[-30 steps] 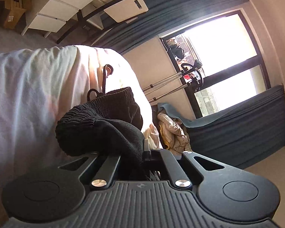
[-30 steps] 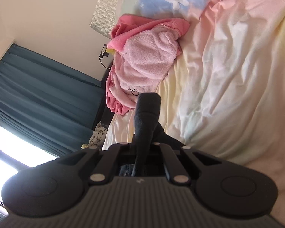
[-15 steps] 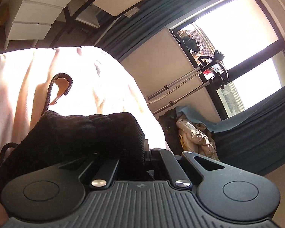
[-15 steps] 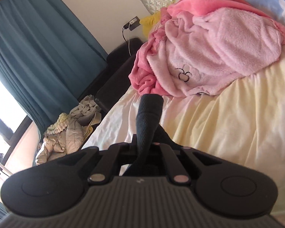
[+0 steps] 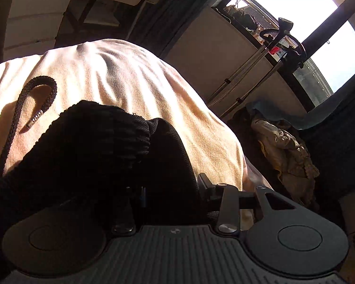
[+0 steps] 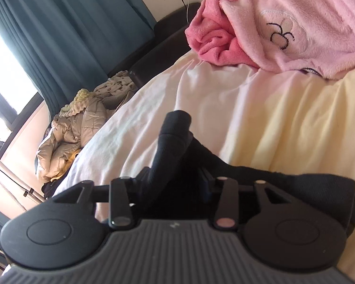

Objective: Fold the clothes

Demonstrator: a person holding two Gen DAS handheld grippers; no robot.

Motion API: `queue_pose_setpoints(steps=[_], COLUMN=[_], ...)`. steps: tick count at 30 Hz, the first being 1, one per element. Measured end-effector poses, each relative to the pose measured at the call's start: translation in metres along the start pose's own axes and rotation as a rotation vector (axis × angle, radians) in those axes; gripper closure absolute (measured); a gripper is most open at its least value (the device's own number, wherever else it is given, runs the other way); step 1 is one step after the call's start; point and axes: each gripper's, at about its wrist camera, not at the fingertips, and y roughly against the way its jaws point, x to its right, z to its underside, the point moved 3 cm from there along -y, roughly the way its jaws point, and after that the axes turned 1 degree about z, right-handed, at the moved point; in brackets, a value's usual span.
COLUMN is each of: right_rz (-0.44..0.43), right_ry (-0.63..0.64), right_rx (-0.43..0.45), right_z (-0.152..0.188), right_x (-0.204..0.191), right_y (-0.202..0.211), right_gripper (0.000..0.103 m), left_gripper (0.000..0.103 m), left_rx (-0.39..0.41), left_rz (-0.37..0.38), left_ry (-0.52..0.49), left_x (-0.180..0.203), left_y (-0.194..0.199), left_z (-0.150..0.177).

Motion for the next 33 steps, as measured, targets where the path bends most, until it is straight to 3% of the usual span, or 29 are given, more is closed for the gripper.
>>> queue_pose_setpoints(steps=[5, 6, 8, 9, 13, 17, 19, 22, 26, 29, 32, 33], right_rz=[-0.053, -0.063, -0.085, -0.086, -0.103, -0.128, -0.118, -0.130, -0.186, -0.167, -0.163, -0.132], right_ry=[0.005, 0.002, -0.039, -0.050, -0.133, -0.203, -0.198, -0.228, -0.279, -0.230, -0.230, -0.194], right_rx=[0.000, 0.005, -0.018, -0.036, -0.090, -0.163, -0.181, -0.194, -0.175, -0.125, -0.048, -0.023], right_z=[-0.006, -0.007, -0.001, 0.003, 0.022, 0.047, 0.058, 0.072, 0.082, 0.082, 0.078, 0.076], right_x=[0.009, 0.011, 0.023, 0.029, 0.053, 0.066, 0.069, 0.075, 0.077, 0.072, 0.067, 0.063], right_y=[0.052, 0.065, 0.090, 0.099, 0.129, 0.145, 0.146, 0.137, 0.111, 0.088, 0.070, 0.066], right_gripper=[0.045, 0.045, 0.042, 0.042, 0.041, 0.030, 0.026, 0.026, 0.026, 0.026, 0.026, 0.033], left_gripper=[0.022, 0.013, 0.010, 0.010, 0.010, 0.010, 0.010, 0.010, 0.010, 0.012, 0.029, 0.043], left_rx=[0.057, 0.065, 0.078, 0.072, 0.023, -0.099, -0.139, -0.127, -0.135, -0.116, -0.074, -0.061], left_rz=[0.097, 0.125, 0.175, 0.157, 0.132, 0.080, 0.156, 0.189, 0.256, 0.218, 0.197, 0.192], left_ry=[0.092, 0.104, 0.128, 0.136, 0.264, 0.385, 0.461, 0.537, 0.473, 0.391, 0.363, 0.351], left_x=[-0.004, -0.006, -0.012, -0.016, -0.041, -0.065, -0.078, -0.089, -0.072, -0.060, -0.060, -0.059], left_y=[0.060, 0.071, 0.094, 0.102, 0.124, 0.123, 0.112, 0.097, 0.066, 0.043, 0.036, 0.034], left_z=[0.024, 0.033, 0.049, 0.058, 0.094, 0.119, 0.123, 0.124, 0.119, 0.117, 0.115, 0.114])
